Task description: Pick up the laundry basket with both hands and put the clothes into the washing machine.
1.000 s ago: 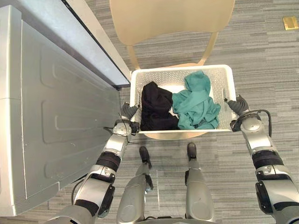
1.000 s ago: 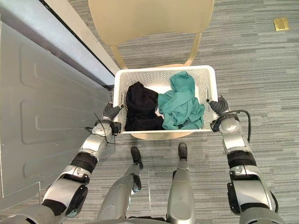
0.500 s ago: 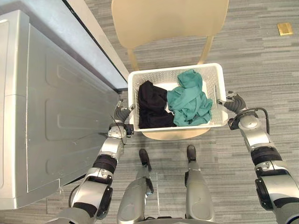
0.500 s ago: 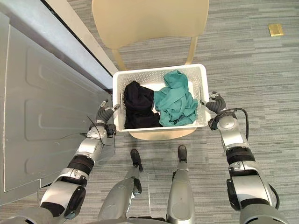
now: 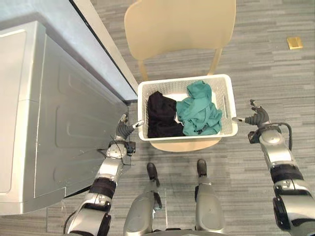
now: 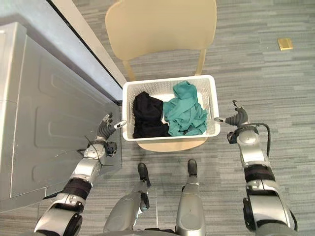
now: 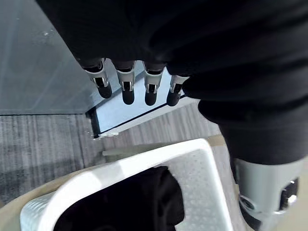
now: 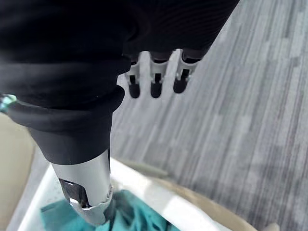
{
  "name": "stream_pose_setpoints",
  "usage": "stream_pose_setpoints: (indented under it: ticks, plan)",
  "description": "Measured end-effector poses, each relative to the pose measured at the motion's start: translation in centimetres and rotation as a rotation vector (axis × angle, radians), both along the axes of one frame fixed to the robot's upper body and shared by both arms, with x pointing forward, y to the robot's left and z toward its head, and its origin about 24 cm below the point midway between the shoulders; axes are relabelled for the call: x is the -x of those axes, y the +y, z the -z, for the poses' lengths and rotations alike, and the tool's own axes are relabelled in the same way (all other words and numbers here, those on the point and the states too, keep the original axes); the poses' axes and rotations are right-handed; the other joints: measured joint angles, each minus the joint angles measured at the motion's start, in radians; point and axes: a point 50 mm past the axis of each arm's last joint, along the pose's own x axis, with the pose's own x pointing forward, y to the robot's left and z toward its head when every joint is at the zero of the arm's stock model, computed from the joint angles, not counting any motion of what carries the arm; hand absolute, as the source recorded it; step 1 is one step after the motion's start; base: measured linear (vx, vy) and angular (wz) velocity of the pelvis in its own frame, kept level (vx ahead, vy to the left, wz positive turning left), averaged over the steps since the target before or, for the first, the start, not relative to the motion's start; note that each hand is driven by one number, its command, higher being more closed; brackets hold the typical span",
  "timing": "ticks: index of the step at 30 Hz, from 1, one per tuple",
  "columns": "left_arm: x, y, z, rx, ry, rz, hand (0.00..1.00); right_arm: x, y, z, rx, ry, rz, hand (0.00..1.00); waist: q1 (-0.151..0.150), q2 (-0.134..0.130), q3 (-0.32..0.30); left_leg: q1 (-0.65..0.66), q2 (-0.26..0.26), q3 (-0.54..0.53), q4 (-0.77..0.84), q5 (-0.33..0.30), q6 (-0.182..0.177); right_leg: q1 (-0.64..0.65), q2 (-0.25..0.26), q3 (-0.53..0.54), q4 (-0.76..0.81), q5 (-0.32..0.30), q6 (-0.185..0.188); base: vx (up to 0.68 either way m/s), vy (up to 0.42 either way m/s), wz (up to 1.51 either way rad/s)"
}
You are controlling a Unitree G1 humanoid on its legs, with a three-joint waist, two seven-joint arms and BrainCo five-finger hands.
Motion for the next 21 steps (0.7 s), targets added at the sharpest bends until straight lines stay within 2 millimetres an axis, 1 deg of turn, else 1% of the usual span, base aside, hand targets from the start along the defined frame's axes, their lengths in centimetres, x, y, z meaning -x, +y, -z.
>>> stream_pose_setpoints:
  ticks: [1,4,5,7,9,11,12,13,14,15,16,17,18,19,20,21]
  plan:
    - [0.4,0.2,-0.2,0.008,-0.021,-0.005,0.0,0.5,-0.4,-0.1,-0.001,-0.021,0.011,0.0,-0.001,0.0,0.0,0.006,0.0,-0.002,0.0,0.0,0.0,0.009,0.0,-0.005,-0.003,0.0,0.0,0.04,0.005,0.12]
    - [2.2,1.6,-0.3,0.035,-0.063,-0.053,0.0,2.7,-1.8,0.1,-0.01,-0.071,0.07,0.0,-0.001,0.001,-0.004,0.033,0.0,-0.017,0.0,-0.001,0.001,0.048,0.0,-0.016,-0.014,-0.004,0.005,0.02,0.001,0.09]
    - [3.4,2.5,0.4,0.049,-0.052,-0.091,0.0,4.2,-2.5,1.0,-0.033,-0.071,0.112,0.0,-0.001,0.001,-0.018,0.046,0.0,-0.021,0.0,-0.006,0.001,0.063,0.0,-0.02,-0.015,-0.01,0.006,0.03,0.001,0.06]
    - [5.5,3.7,2.0,0.095,-0.015,-0.166,0.0,6.6,-3.3,3.2,-0.079,-0.042,0.184,0.0,-0.001,0.001,-0.061,0.055,0.0,-0.025,-0.001,-0.014,-0.002,0.077,-0.001,-0.028,-0.018,-0.017,0.006,0.05,0.0,0.08]
    - [7.8,4.6,3.9,0.144,0.046,-0.238,0.0,9.7,-4.0,6.0,-0.135,0.012,0.268,0.0,-0.001,0.002,-0.104,0.066,0.0,-0.031,-0.002,-0.018,-0.003,0.103,-0.001,-0.042,-0.035,-0.019,0.005,0.06,0.003,0.13]
    - [10.7,5.3,6.1,0.204,0.126,-0.326,0.0,13.6,-4.0,9.5,-0.223,0.097,0.368,0.0,0.001,0.003,-0.126,0.093,0.0,-0.045,-0.003,-0.025,-0.004,0.144,-0.001,-0.051,-0.051,-0.023,0.006,0.05,0.012,0.13]
    - [12.1,5.5,7.1,0.22,0.164,-0.363,0.0,15.4,-3.6,11.2,-0.267,0.141,0.406,0.0,0.001,0.003,-0.146,0.095,0.0,-0.05,-0.003,-0.033,-0.006,0.153,-0.001,-0.059,-0.057,-0.025,0.005,0.01,0.015,0.1]
    - [12.8,5.5,7.6,0.225,0.188,-0.376,0.0,16.4,-3.3,12.0,-0.286,0.169,0.423,0.0,0.002,0.003,-0.155,0.098,0.001,-0.05,-0.004,-0.035,-0.009,0.157,-0.001,-0.06,-0.058,-0.025,0.005,0.02,0.015,0.09]
    - [14.2,5.4,8.7,0.248,0.237,-0.397,0.0,18.2,-2.6,13.5,-0.322,0.222,0.448,0.0,0.003,0.002,-0.164,0.115,0.001,-0.046,-0.004,-0.038,-0.007,0.178,-0.001,-0.066,-0.061,-0.025,0.006,0.02,0.012,0.04]
    - [14.8,5.2,9.3,0.262,0.265,-0.409,0.0,18.9,-2.1,14.1,-0.342,0.244,0.456,0.0,0.005,0.003,-0.171,0.123,0.001,-0.046,-0.006,-0.04,-0.006,0.187,-0.001,-0.068,-0.061,-0.028,0.006,0.0,0.0,0.0]
    - [16.2,4.8,10.6,0.3,0.329,-0.435,0.0,20.6,-1.1,15.5,-0.387,0.292,0.485,0.0,0.008,0.003,-0.203,0.128,0.002,-0.04,-0.008,-0.046,0.0,0.191,-0.002,-0.069,-0.059,-0.039,0.008,0.0,0.0,0.0]
    - [17.2,4.4,11.5,0.33,0.373,-0.457,0.0,21.6,-0.3,16.3,-0.42,0.319,0.502,0.0,0.009,0.002,-0.219,0.136,0.004,-0.033,-0.008,-0.05,0.006,0.198,-0.001,-0.069,-0.058,-0.041,0.009,0.0,0.016,-0.05]
    - [18.0,3.8,12.6,0.35,0.431,-0.462,0.0,22.6,0.9,17.3,-0.471,0.344,0.525,0.0,0.011,0.001,-0.225,0.16,0.008,-0.016,-0.008,-0.056,0.01,0.221,-0.001,-0.07,-0.057,-0.046,0.008,0.01,0.01,-0.06]
    - [18.6,3.6,13.3,0.353,0.477,-0.46,0.0,23.3,1.8,17.9,-0.52,0.357,0.546,0.0,0.015,-0.004,-0.232,0.176,0.012,-0.003,-0.008,-0.058,0.01,0.232,0.0,-0.07,-0.052,-0.051,0.007,0.0,0.003,-0.09]
    - [19.4,3.3,14.2,0.362,0.527,-0.467,0.0,24.1,2.7,18.7,-0.558,0.379,0.566,0.0,0.024,-0.009,-0.235,0.194,0.016,0.011,-0.007,-0.059,0.011,0.243,0.001,-0.069,-0.045,-0.055,0.007,-0.03,0.001,-0.12]
    - [20.4,3.1,15.3,0.357,0.598,-0.477,0.0,25.0,3.6,19.7,-0.609,0.419,0.595,0.0,0.033,-0.016,-0.255,0.204,0.018,0.022,-0.007,-0.062,0.011,0.249,0.001,-0.069,-0.039,-0.063,0.009,-0.02,-0.002,-0.11]
